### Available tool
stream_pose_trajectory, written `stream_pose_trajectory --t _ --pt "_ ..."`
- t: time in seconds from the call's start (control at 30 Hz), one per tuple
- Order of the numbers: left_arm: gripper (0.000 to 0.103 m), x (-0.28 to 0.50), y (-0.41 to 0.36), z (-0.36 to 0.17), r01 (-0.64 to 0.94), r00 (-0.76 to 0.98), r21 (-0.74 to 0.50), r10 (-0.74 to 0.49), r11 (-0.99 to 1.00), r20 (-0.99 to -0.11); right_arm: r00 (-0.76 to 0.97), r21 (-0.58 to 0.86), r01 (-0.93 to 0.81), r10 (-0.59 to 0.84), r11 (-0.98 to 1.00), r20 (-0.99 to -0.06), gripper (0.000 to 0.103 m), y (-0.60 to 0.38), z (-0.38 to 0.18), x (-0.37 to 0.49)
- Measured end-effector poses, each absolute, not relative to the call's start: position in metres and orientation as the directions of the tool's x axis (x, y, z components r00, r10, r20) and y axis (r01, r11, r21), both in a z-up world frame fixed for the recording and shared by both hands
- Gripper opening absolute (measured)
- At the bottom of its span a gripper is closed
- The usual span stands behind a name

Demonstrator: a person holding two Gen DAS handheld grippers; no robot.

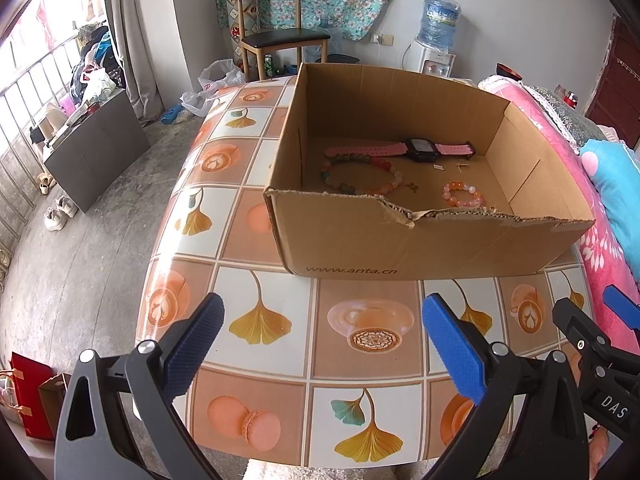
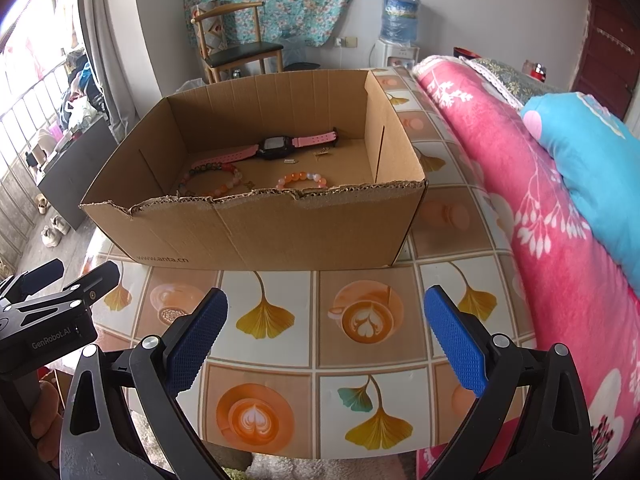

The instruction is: Organize jewelry

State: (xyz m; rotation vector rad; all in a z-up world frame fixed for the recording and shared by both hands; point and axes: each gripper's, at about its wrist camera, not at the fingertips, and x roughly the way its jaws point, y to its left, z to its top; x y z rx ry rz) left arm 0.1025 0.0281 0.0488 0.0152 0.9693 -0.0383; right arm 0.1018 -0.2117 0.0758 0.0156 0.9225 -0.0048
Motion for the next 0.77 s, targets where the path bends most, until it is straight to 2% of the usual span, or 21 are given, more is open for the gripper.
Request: stream_pose_trajectory --t 0.77 --pt "0.097 0.1043 0.0312 0.0479 0.034 0.560 -0.012 -0.029 0.999 -0.828 0.605 0.007 0.015 -0.003 1.000 -0.796 0.095 -0.2101 0.0750 0.0995"
